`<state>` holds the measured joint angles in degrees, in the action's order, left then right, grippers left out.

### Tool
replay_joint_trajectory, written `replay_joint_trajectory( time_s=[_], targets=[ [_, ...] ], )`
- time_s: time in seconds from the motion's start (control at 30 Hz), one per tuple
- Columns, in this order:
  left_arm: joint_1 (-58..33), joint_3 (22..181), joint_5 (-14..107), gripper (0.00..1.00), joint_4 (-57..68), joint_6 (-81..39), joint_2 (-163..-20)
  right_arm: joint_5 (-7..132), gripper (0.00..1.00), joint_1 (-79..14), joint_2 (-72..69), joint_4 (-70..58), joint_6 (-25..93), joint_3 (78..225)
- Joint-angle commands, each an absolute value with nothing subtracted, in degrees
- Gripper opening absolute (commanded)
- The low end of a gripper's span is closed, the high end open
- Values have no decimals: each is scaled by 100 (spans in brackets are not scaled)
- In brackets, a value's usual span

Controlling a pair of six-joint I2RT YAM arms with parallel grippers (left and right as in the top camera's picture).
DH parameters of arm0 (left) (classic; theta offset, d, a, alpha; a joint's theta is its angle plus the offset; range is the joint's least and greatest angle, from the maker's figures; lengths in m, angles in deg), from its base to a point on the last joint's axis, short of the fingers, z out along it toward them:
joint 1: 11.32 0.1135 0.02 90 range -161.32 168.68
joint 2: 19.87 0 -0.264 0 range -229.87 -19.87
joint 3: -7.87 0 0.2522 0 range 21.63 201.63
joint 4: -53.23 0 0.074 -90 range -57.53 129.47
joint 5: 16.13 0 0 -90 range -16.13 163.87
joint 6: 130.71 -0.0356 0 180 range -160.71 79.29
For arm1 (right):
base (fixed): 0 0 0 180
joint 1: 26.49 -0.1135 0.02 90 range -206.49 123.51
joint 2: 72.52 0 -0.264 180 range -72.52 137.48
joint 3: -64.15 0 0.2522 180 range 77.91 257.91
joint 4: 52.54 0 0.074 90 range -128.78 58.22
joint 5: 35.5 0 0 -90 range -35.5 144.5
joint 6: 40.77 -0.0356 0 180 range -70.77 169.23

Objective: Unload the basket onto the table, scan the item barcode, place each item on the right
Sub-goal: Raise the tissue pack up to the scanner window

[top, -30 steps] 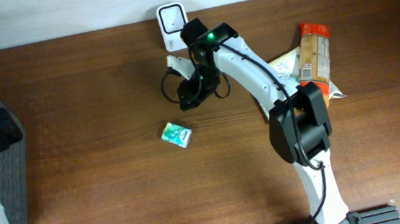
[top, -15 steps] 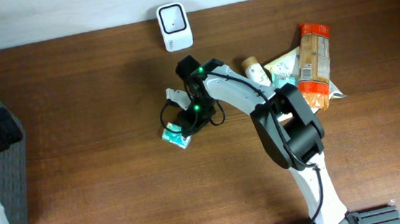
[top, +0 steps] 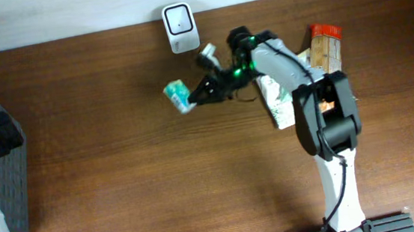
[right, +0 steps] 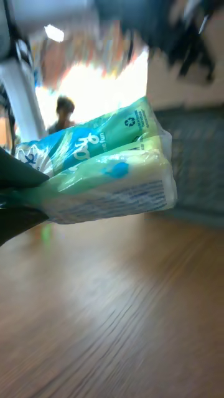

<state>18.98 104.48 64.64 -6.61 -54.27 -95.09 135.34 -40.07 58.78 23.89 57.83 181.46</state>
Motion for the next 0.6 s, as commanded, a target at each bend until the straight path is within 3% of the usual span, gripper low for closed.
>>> replay_joint_trajectory(
  time_s=[0.0,0.2,0.57],
  targets=[
    [1922,10516,6446,99,-653,-5495,-9477,14345,4,-3819,5605,2451,5630,18275],
    [1922,10516,6446,99,-653,-5495,-9477,14345,4,-3557,5183,2514,4985,18460],
    [1922,10516,6444,99,-653,-5495,-9477,14345,4,-2228,3809,2534,4893,18659]
  ],
)
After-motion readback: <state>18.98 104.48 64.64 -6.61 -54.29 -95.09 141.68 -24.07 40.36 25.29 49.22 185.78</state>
